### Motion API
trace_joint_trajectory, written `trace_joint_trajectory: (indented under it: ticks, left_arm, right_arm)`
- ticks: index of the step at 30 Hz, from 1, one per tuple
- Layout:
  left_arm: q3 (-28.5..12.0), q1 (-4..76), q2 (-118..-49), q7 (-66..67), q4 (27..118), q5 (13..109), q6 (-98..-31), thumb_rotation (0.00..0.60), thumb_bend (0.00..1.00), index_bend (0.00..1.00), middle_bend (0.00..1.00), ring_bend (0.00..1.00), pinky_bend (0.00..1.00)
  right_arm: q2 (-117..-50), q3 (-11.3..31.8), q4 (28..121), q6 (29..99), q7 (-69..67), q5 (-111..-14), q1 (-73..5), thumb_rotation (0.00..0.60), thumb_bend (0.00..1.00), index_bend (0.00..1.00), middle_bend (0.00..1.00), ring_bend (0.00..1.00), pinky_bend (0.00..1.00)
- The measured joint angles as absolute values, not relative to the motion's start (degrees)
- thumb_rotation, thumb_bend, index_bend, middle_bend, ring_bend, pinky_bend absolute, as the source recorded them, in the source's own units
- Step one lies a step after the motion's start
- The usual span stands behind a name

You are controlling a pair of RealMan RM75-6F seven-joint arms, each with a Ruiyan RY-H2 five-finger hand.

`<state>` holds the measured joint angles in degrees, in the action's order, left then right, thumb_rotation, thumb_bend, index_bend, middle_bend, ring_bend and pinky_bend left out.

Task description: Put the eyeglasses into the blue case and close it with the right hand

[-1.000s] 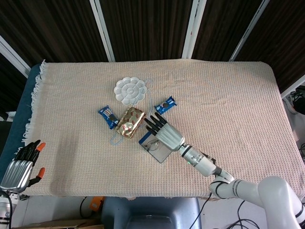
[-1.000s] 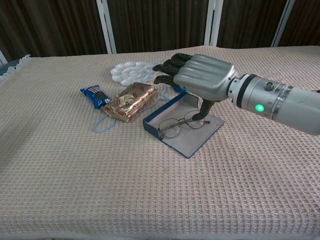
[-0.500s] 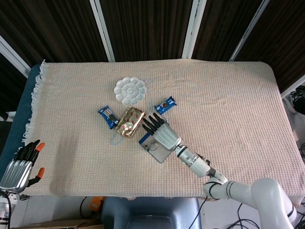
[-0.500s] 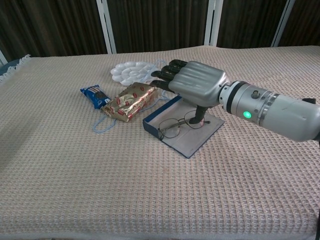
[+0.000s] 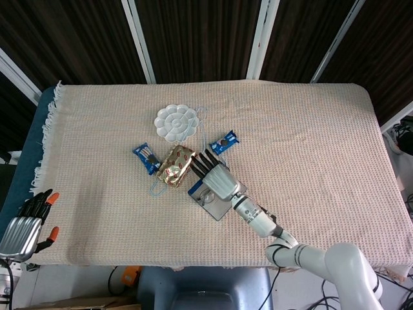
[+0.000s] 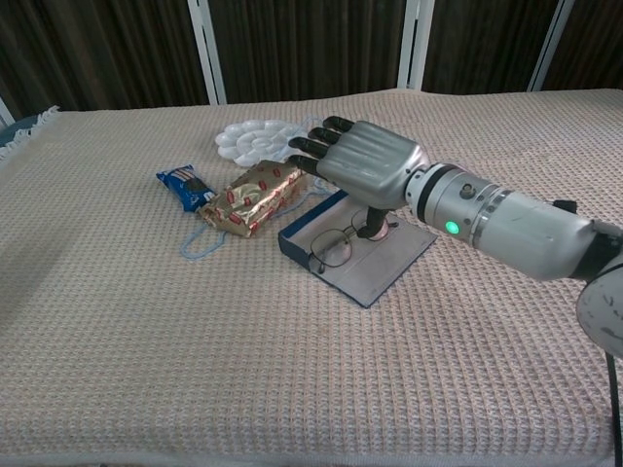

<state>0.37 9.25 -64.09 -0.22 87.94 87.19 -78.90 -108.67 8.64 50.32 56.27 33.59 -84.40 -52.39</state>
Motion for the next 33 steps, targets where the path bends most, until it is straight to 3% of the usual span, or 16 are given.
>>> trace_joint_trajectory:
  ticks: [33]
  left_arm:
    - [0.45, 8.86, -63.06, -2.78, 87.55, 87.16, -79.06, 0.600, 0.40, 0.00, 0.00, 0.00, 0.13]
  right_arm:
    - [-119.66, 14.00, 39.19, 57.27, 31.93, -80.17, -56.90, 0.600, 0.18, 0.22, 0.00, 0.00, 0.00]
